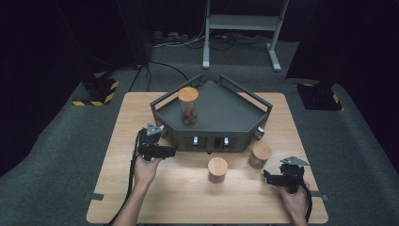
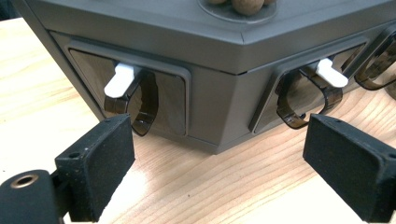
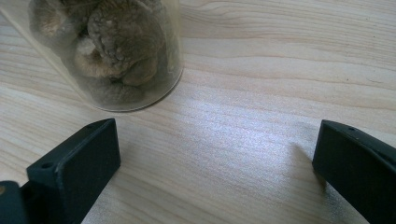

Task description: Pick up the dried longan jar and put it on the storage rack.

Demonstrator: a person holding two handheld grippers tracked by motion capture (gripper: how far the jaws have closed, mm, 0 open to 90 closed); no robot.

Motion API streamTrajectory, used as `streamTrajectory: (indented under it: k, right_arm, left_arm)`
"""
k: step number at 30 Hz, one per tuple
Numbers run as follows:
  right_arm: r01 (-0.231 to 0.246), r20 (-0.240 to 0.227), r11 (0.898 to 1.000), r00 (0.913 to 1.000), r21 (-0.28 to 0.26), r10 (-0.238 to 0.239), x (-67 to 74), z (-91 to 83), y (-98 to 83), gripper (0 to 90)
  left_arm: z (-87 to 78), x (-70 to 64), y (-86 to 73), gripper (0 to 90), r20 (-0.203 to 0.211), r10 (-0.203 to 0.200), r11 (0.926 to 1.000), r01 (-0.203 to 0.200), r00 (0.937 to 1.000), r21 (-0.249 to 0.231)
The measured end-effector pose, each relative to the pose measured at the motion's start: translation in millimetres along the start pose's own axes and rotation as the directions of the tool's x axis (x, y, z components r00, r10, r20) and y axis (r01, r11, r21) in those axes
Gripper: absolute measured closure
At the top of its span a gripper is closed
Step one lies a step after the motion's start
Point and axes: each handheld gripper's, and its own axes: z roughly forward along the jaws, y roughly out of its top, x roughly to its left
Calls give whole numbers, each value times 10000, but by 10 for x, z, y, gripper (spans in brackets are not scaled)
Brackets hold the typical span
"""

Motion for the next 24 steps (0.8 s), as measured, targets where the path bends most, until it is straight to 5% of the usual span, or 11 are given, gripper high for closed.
streamTrajectory:
  k: [24]
  right_arm:
    - [2,2,10000,10000,0,-2,0,0,0,2]
  left_arm:
    - [119,57,-264,86,-248,5,9998,1,9997,212]
